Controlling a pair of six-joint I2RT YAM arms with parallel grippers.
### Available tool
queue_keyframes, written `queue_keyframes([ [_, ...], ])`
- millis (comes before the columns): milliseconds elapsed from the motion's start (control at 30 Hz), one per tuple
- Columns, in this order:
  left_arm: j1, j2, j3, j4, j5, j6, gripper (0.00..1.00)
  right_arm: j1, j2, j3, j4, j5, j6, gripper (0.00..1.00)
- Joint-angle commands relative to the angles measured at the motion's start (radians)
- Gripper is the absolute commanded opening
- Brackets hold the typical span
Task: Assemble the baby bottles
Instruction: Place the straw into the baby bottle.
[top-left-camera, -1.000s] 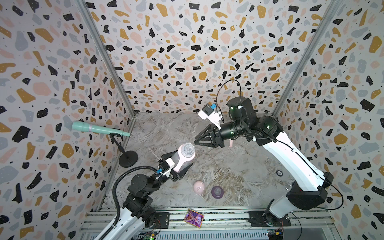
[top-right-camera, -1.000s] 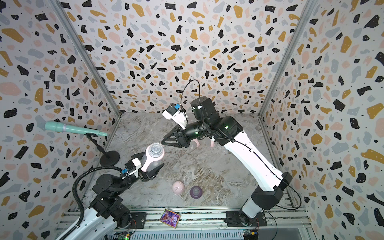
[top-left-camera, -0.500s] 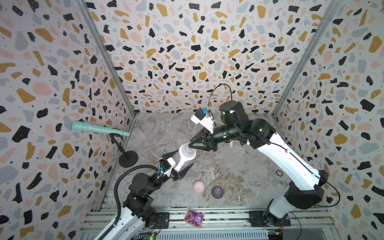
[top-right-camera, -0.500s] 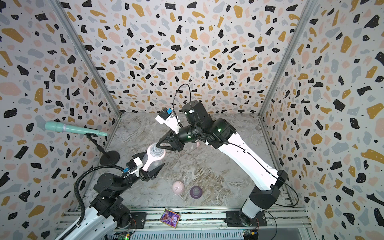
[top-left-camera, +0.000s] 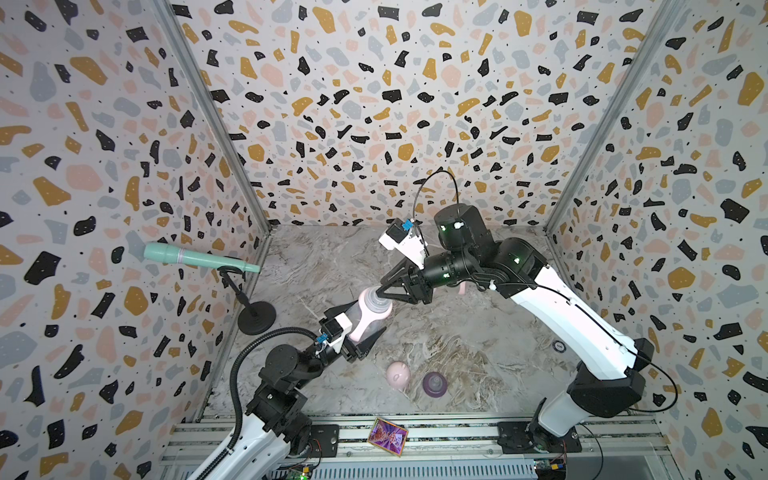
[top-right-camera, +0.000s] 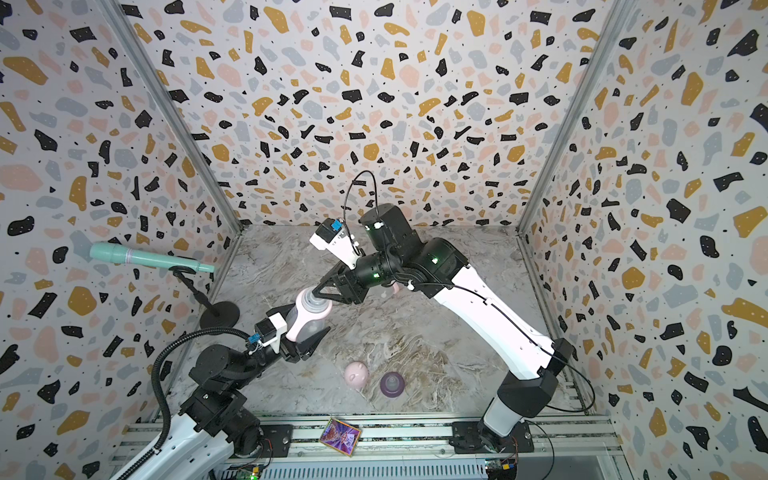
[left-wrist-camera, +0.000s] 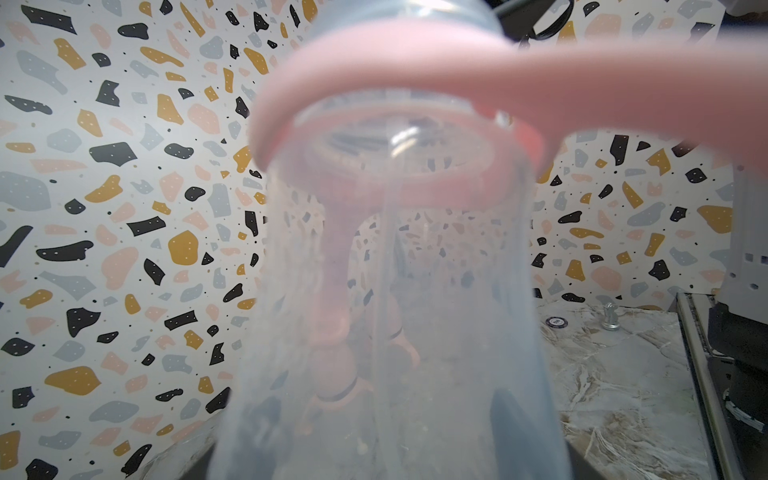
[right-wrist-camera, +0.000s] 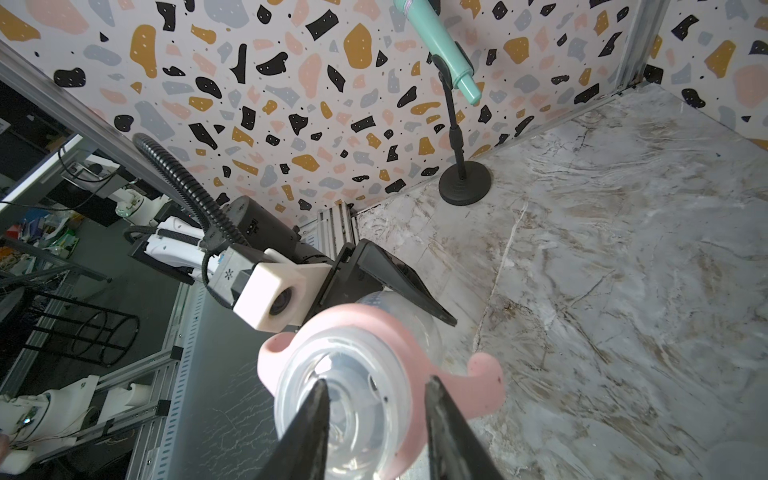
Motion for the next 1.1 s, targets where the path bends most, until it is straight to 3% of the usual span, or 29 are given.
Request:
queue_keyframes([
  [0, 0.003, -0.009, 0.006, 0.104, 0.003, -0.013, 0.3, -0.003, -0.065, -0.022, 0.045, 0.0, 0.004, 0.42],
  [233, 0.003, -0.005, 0.003, 0.107, 0.005, -0.017, 0.3, -0.064, -0.149, -0.122, 0.151, -0.071, 0.06, 0.48],
  [567, 0.002, 0.002, 0.003, 0.115, 0.005, -0.022, 0.3, -0.07, -0.164, -0.204, 0.153, -0.061, 0.056, 0.45],
  [1067, 0.003, 0.003, 0.009, 0.095, 0.003, -0.015, 0.3, -0.045, -0.131, -0.167, 0.109, -0.019, 0.027, 0.44],
])
